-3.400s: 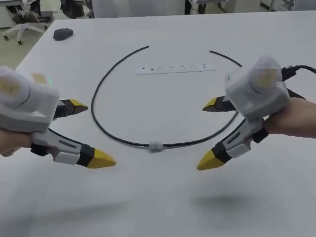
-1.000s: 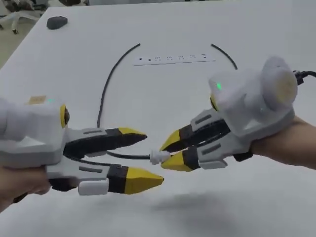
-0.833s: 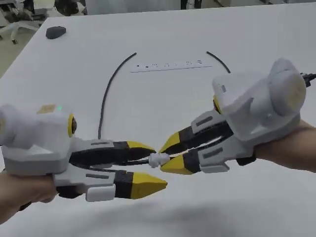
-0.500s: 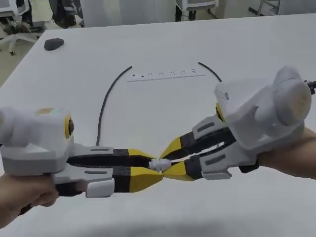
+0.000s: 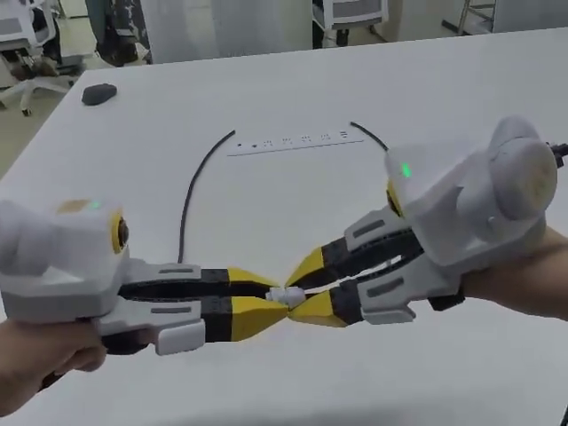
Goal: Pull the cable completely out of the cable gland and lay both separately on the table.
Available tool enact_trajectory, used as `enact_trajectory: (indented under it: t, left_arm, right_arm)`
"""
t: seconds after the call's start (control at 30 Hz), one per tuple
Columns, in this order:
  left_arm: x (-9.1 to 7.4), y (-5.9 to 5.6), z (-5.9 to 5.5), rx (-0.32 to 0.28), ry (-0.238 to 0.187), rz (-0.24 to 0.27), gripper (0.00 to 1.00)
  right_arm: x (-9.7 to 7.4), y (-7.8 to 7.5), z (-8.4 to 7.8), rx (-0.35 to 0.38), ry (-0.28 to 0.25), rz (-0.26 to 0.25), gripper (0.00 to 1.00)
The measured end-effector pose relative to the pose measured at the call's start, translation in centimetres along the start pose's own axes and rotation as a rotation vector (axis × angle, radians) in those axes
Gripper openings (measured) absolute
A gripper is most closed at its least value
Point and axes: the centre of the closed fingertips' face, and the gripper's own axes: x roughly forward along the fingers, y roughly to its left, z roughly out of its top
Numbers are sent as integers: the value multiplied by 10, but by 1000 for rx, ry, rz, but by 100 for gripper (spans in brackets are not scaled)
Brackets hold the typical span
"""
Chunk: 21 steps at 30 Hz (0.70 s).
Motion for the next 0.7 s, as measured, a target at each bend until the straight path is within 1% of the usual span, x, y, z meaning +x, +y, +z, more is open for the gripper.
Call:
enact_trajectory:
  t: [0.03,0.07,0.1,0.13,0.17,0.2,0.23,0.3,0.33,0.4,0.43,0.53,0.57,0.63,0.67,0.7]
  left_arm:
    - [0,1,3,52,-3,1,14]
    - [0,0,3,96,10,-6,14]
    - [0,-2,3,142,31,-13,14]
    - [1,-2,5,170,30,-13,14]
    - [1,-3,4,190,44,-18,14]
    - [1,-4,3,205,62,-23,14]
    - [2,-5,4,226,63,-25,14]
    - [2,-6,3,261,77,-33,14]
    - [2,-6,4,275,76,-36,14]
    - [3,-5,5,273,78,-31,14]
    - [3,-4,6,262,79,-30,14]
    - [2,-2,8,242,70,-33,14]
    - [2,-1,9,230,68,-35,14]
    - [1,2,10,217,64,-27,14]
    - [1,2,11,200,61,-26,14]
    - [1,4,12,179,57,-18,14]
  right_arm:
    - [-1,-2,0,68,-14,14,9]
    - [-1,-1,0,107,-24,33,9]
    - [-1,0,0,170,-33,62,9]
    - [-1,-1,-1,189,-40,73,9]
    - [-2,0,0,211,-52,91,9]
    - [-2,1,1,266,-65,117,9]
    - [-3,1,0,280,-67,126,9]
    - [-5,3,3,353,-98,168,9]
    - [-5,3,2,381,-100,180,9]
    - [-6,-1,1,408,-107,189,8]
    - [-6,1,2,421,-110,202,8]
    - [-7,0,5,410,-118,189,8]
    - [-8,0,6,396,-119,181,7]
    - [-8,-2,8,361,-122,148,7]
    - [-9,-2,8,352,-124,140,7]
    - [-9,-5,10,331,-131,116,7]
